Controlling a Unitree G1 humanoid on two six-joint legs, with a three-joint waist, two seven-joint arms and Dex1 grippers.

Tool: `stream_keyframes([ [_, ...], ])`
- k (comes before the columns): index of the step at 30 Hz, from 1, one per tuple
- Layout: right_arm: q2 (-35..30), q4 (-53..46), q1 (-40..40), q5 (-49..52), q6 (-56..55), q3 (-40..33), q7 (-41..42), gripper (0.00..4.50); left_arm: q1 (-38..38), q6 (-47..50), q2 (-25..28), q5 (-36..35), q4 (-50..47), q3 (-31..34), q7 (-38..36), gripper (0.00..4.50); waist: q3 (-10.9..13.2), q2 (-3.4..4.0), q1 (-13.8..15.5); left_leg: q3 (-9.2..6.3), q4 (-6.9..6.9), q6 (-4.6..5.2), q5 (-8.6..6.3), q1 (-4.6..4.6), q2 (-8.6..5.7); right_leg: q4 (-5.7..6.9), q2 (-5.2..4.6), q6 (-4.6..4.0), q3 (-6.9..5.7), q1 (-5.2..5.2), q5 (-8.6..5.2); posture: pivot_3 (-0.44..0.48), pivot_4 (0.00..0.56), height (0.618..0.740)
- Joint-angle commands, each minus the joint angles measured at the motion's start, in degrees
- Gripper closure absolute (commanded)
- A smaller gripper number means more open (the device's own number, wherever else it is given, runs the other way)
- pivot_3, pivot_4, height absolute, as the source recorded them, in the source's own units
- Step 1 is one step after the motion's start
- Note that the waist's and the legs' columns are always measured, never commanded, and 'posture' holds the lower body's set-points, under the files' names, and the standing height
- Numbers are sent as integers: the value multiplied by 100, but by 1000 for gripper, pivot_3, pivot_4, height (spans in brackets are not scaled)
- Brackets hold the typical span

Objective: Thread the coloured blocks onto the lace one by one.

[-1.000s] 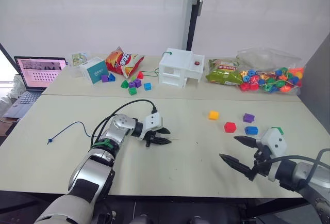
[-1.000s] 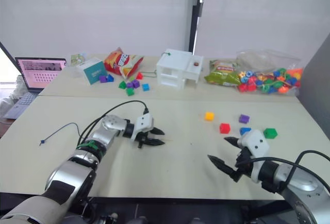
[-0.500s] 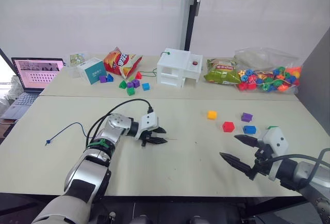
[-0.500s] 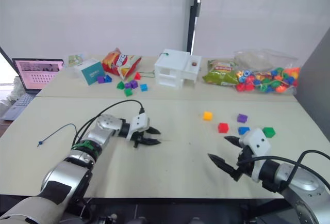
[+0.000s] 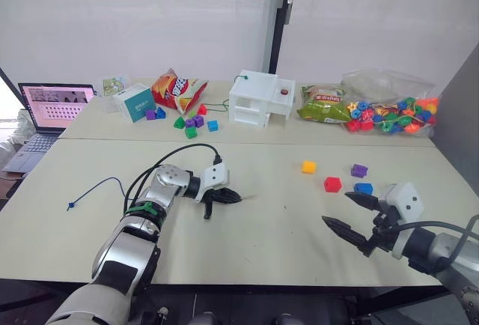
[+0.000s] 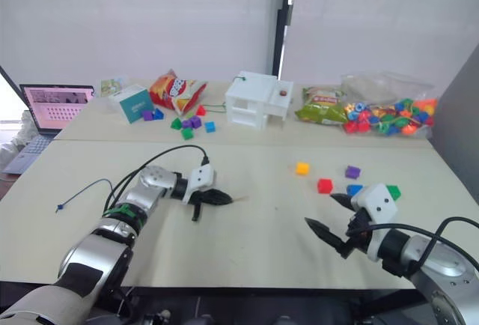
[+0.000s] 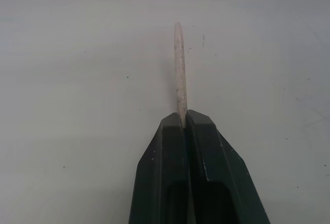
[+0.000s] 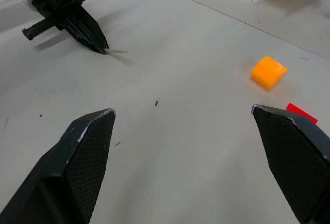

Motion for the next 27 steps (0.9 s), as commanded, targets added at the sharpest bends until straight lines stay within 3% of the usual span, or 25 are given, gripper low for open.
stream_keyframes([
  [1, 45, -177, -21, 91, -33, -155, -67, 0, 113, 178, 50, 206, 120, -139, -156, 4484, 0, 0, 0, 0, 0, 0, 0, 0, 0, 0, 0, 0, 0, 0, 0, 0, 150, 740],
  [7, 271, 212, 77, -444, 11, -149, -684, 0, -111, 771, 407, -96, -704, 4, -843, 4484, 1, -1, -7, 1, 0, 0, 0, -9, -2, 0, 0, 0, 0, -10, 0, 0, 150, 740],
  [13, 788, 584, -268, -1081, 202, -186, -1893, 0, 388, 2134, 968, -523, -2595, 135, -1319, 4484, 1, 2, 3, 2, -2, 0, 0, -18, -2, 2, -2, 0, 4, -19, 0, 0, 150, 740],
  [19, 1122, 1044, -1002, -1767, 742, 172, -2934, 0, 1294, 3769, 1531, -704, -4816, 264, -822, 4484, 2, 8, -11, 2, -5, -1, 0, -16, 0, 6, -3, -1, 7, -23, 0, 0, 150, 740],
  [27, 1323, 2424, -2125, -1974, 1468, -133, -3523, 0, 2013, 4859, 1785, -1038, -6157, 183, -361, 4484, 3, 16, -14, 2, -7, -2, 1, -13, -4, 6, -6, -1, 6, -20, 0, 0, 150, 740],
])
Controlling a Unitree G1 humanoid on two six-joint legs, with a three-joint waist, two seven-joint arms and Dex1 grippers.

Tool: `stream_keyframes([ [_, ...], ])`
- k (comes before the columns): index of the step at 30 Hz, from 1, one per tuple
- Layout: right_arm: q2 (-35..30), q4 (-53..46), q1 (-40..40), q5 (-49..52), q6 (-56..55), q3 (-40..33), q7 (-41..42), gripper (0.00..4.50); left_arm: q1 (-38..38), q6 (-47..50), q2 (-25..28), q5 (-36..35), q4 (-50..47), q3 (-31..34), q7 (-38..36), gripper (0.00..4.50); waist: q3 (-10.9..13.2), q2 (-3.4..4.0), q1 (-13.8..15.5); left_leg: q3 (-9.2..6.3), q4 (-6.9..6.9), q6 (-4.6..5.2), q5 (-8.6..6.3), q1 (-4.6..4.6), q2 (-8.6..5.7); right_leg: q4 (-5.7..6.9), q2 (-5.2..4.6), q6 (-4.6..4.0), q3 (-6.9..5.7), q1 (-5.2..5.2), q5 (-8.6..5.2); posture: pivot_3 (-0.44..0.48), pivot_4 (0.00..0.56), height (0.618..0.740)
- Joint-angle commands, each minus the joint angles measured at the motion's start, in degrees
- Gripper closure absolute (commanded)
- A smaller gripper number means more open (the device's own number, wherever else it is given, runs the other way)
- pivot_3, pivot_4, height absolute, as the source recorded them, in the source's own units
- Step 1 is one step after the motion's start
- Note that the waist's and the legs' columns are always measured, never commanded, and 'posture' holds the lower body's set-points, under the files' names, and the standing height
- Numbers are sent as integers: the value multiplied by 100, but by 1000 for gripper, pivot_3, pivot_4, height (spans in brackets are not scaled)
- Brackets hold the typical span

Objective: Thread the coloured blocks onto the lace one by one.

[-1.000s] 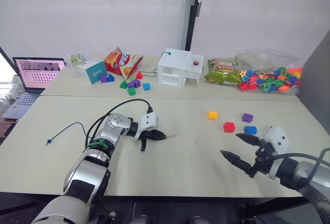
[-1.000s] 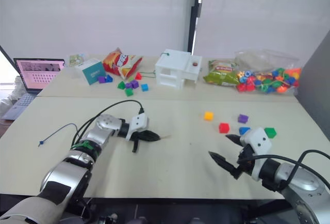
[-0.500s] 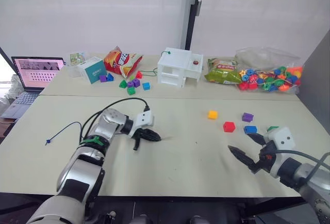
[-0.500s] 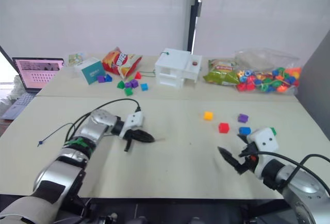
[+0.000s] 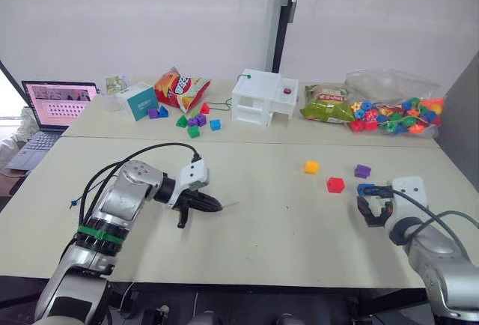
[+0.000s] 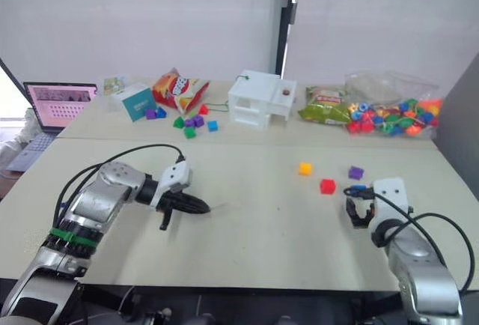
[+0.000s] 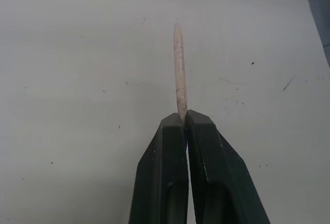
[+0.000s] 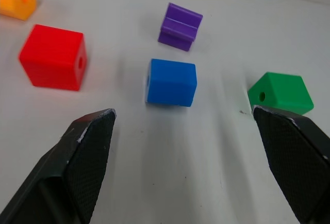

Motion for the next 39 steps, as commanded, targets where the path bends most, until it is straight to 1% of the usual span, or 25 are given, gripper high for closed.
stream_keyframes([
  [1, -58, 808, -641, -28, 37, -466, -155, 0, 288, 121, 107, -106, -532, 8, 282, 4484, 0, 6, -21, 2, -1, 0, 0, 2, 1, -2, 0, 0, 1, 0, 0, 0, 150, 740],
  [10, -385, 2402, -1524, -192, -566, -604, 26, 0, 605, 320, 203, -262, -1014, -28, 687, 4484, 3, 16, -37, 7, -7, -2, 1, 2, 0, -5, -2, -2, 3, 0, -1, 0, 150, 740],
  [12, -505, 2809, -1742, -270, -728, -522, 75, 0, 688, 314, 228, -281, -1093, -47, 736, 4484, 4, 17, -62, 7, -7, -2, 1, 1, 0, -5, -1, -2, 3, -1, -1, 0, 150, 740],
  [16, -651, 3156, -1901, -388, -771, -380, 168, 0, 732, 323, 266, -337, -1148, -52, 812, 4484, 5, 22, -73, 9, -8, -2, 1, 2, 1, -5, -2, -2, 4, -1, -1, 0, 150, 740],
  [25, -727, 4117, -2262, -451, -1234, -291, 370, 0, 723, 258, 271, -385, -1125, -92, 957, 4484, 5, 23, -115, 11, -11, -2, 1, 1, 1, -8, -2, -2, 6, -1, 0, 0, 150, 740],
  [29, -754, 4600, -2486, -490, -1529, -225, 532, 1174, 687, 212, 261, -364, -1051, -126, 991, 4500, 4, 24, -120, 11, -11, -2, 1, 2, 2, -8, -3, -2, 7, -1, 0, 0, 150, 740],
  [32, -722, 4605, -2504, -429, -1577, -256, 585, 2255, 669, 198, 264, -369, -1029, -140, 1002, 4500, 4, 24, -113, 11, -12, -2, 1, 1, 2, -8, -3, -2, 6, 0, 0, 0, 150, 740],
  [35, -677, 4396, -2415, -365, -1494, -302, 569, 3252, 663, 179, 279, -365, -1019, -150, 1002, 4500, 4, 24, -112, 11, -12, -2, 1, 0, 1, -9, -6, -2, 6, 0, 0, 0, 150, 740],
  [37, -647, 4234, -2343, -329, -1438, -325, 565, 3296, 654, 169, 284, -369, -1003, -153, 1000, 4500, 4, 24, -114, 11, -12, -2, 1, 0, 1, -9, -7, -2, 6, 0, 0, 0, 150, 740],
  [39, -563, 3708, -2142, -193, -1234, -441, 524, 3296, 644, 149, 300, -372, -976, -157, 987, 4500, 4, 25, -113, 11, -13, -2, 1, 0, 2, -9, -7, -2, 7, -1, 0, 0, 150, 740],
])
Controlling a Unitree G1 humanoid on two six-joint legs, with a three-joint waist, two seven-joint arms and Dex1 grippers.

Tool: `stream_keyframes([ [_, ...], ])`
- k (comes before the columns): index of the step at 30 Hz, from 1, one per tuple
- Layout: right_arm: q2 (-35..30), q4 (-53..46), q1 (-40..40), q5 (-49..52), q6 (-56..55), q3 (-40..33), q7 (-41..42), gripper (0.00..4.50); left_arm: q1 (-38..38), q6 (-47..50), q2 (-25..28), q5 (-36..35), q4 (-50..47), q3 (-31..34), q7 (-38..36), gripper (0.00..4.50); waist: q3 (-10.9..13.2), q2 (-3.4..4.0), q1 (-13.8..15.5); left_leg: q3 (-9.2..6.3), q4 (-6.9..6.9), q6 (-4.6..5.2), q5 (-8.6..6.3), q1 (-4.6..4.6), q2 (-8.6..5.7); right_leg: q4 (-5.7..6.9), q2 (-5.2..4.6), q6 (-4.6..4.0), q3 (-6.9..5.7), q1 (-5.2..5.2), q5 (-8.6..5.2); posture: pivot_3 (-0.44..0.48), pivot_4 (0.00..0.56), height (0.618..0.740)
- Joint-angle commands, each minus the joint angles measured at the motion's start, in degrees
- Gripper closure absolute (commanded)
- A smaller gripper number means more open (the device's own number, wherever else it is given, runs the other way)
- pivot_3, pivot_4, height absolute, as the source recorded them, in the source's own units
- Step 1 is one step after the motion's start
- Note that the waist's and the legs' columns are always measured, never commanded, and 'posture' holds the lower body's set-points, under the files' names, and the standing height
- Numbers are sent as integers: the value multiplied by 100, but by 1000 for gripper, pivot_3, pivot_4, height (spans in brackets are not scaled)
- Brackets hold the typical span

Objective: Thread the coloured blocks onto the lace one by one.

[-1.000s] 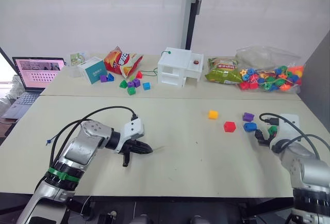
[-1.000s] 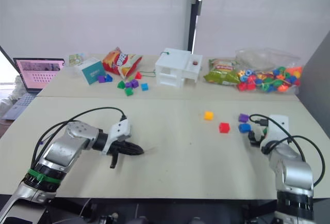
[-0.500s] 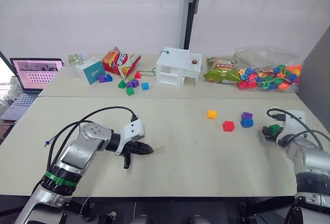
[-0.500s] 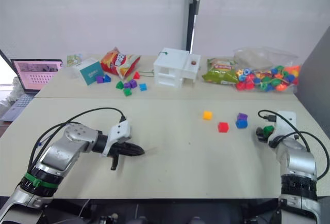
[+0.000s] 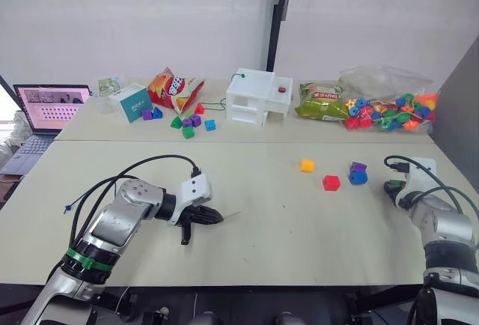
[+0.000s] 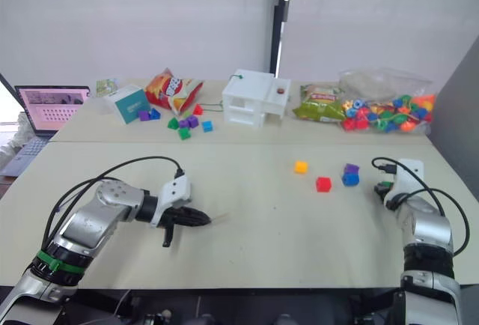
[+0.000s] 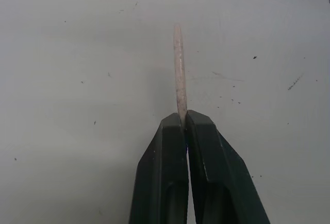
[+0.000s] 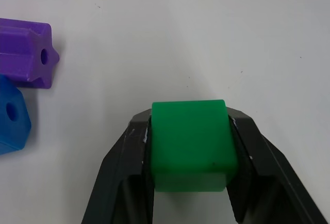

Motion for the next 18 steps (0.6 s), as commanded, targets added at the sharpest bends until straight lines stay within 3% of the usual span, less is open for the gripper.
stream_keyframes([
  [1, 41, -886, 231, 197, 231, -262, -70, 3296, -90, -78, 80, -86, -22, 15, -23, 4500, -1, 1, 0, 0, -1, 0, 0, 0, 1, 0, 0, 0, 0, 0, 0, 0, 150, 740],
  [8, 559, -5092, 1250, 1214, 2439, -659, -387, 3296, -154, -145, 146, -107, 81, 81, -12, 4500, 0, 26, 9, -3, -3, 0, -1, -9, 3, 5, -2, 0, 3, -12, 0, 0, 150, 740],
  [11, 1245, -6844, 1348, 2163, 3768, -358, -524, 3296, -126, -91, 208, -160, 53, 84, -83, 4500, -1, 27, -8, -8, -4, 1, -1, -8, 6, 4, 3, 0, 3, -14, 0, 0, 150, 740],
  [12, 1457, -7182, 1315, 2325, 4094, -226, -587, 3296, -117, -75, 226, -181, 41, 83, -112, 4500, -1, 27, -15, -9, -4, 1, -1, -6, 8, 6, 6, 0, 2, -13, 0, 0, 150, 740],
  [15, 2057, -7625, 1153, 2419, 4712, 1109, -811, 3296, -102, 90, 269, -311, -69, 87, -185, 4500, 0, 28, -18, -12, -6, 0, -1, -2, 9, 9, 9, -3, 3, -15, -1, 0, 150, 740],
  [18, 2350, -7283, 1109, 2106, 4535, 2219, -947, 3296, -89, 206, 329, -406, -182, 87, -205, 4500, 1, 29, 16, -13, -5, -1, 0, -6, -1, 11, 4, -3, -1, -19, -1, 0, 150, 740],
])
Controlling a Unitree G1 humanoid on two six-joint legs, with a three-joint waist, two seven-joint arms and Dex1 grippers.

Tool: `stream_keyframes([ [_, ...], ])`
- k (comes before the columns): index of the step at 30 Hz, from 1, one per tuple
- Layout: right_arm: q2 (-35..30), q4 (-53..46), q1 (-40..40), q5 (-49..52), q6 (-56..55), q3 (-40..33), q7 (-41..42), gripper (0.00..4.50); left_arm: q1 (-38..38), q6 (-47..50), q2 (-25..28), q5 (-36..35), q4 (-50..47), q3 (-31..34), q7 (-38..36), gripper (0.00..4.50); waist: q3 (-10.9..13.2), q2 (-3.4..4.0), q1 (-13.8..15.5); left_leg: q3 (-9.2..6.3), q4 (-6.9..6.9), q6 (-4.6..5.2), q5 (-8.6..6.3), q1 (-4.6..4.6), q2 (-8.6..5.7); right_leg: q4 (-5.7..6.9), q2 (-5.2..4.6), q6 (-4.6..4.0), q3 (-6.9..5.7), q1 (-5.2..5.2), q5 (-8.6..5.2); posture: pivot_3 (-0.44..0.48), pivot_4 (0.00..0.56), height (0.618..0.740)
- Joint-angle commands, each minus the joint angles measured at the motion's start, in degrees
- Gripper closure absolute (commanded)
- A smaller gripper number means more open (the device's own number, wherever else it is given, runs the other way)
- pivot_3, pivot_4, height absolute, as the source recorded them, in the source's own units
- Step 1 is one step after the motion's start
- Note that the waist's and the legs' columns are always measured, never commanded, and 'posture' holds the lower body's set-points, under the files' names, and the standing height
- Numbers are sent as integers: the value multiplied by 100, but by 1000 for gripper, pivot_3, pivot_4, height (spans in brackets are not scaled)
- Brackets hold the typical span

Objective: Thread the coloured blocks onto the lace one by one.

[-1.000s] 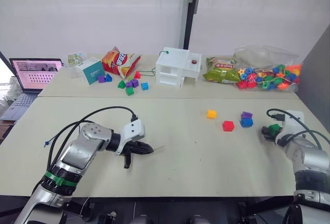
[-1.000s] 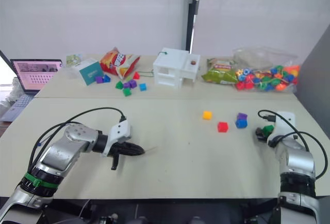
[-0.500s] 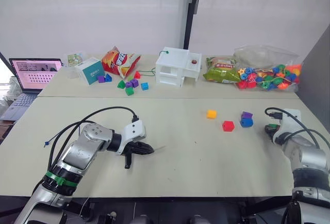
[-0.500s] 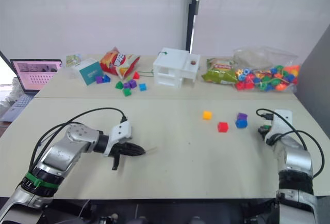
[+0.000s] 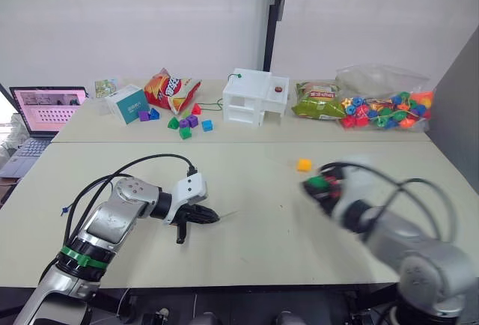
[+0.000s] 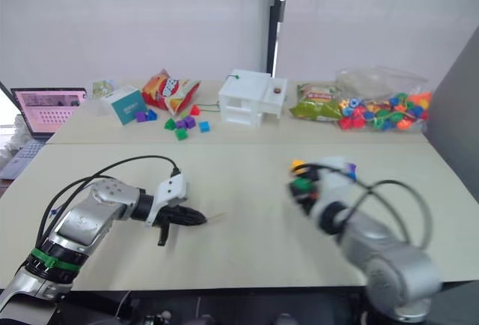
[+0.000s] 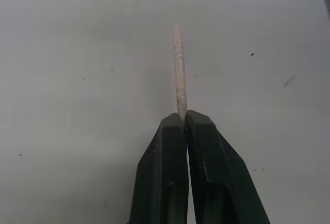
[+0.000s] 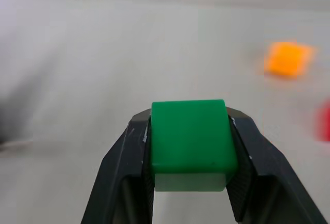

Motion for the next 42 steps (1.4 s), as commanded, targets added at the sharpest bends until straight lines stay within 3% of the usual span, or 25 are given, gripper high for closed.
stream_keyframes([
  [1, -4, 284, -70, -402, -326, 1146, -147, 3296, -27, 123, 149, -188, -297, 92, -63, 4500, 1, 0, 28, -2, 1, -1, 1, -2, -6, -1, -3, 0, -4, -1, 0, 0, 150, 740],
  [6, -173, 1357, 162, -1250, -1412, 2060, -147, 3296, 65, 189, 294, -258, -463, 106, -27, 4500, 1, -2, 39, -2, 5, -2, 2, 2, -23, -7, -10, 2, -8, 5, 0, 0, 150, 740],
  [11, -66, 1747, 424, -1558, -1949, 2245, -40, 3296, 154, 256, 388, -318, -594, 121, 48, 4500, 1, -3, -13, -3, 1, -11, 7, 11, -13, -3, 4, 1, -7, 9, 0, 0, 150, 740],
  [13, -62, 1643, 424, -1584, -2106, 2136, 39, 2253, 191, 344, 420, -333, -642, 147, 87, 4500, 1, -3, -16, -2, 2, -15, 9, 16, -6, 1, 10, 0, -7, 10, -1, 0, 150, 740],
  [15, -121, 1388, 395, -1454, -2191, 1994, 252, 1592, 217, 464, 444, -378, -693, 173, 128, 4500, 1, -3, -15, -3, 1, -17, 10, 16, -4, 4, 11, -1, -6, 9, -1, 0, 150, 740],
  [20, -979, 813, 138, -1029, -1950, 1755, 1209, 42, 236, 865, 516, -586, -914, 154, 187, 4500, 5, -7, 7, -6, 5, -14, 9, 8, -8, 1, 6, 0, -8, 8, -1, 0, 150, 740],
  [25, -2318, 1012, -520, -451, -2384, 1831, 3312, 42, 239, 1043, 584, -770, -1070, 169, 207, 4500, 11, -7, 1, -8, 3, -13, 8, 8, -3, -4, 10, -1, -11, 11, -2, 0, 150, 740],
  [29, -3085, 2267, -1537, -1152, -3900, 2771, 5287, 42, 336, 1006, 687, -738, -1169, 46, 197, 4500, 17, -11, -25, -5, 3, -12, 7, 14, 1, -13, 15, -1, -13, 18, -2, 0, 150, 740],
  [34, -3049, 4063, -2539, -2438, -6044, 3777, 6743, 42, 325, 1535, 696, -998, -1432, 81, 289, 4500, 21, -13, -14, -1, 4, -12, 7, 10, 10, -12, 26, -5, -9, 11, -4, 0, 150, 740],
  [40, -2540, 5774, -3002, -3144, -7593, 4092, 7554, 42, 348, 1917, 723, -1088, -1682, -55, 467, 4500, 26, -19, 9, -1, 10, -14, 8, 2, 8, -13, 21, -5, -10, 10, -3, 0, 150, 740],
  [42, -2312, 6392, -3173, -3247, -7956, 4051, 7743, 587, 354, 2039, 773, -1039, -1824, -196, 544, 4500, 28, -20, -1, -1, 10, -15, 9, 3, 8, -12, 19, -5, -8, 10, -3, 0, 150, 740],
])
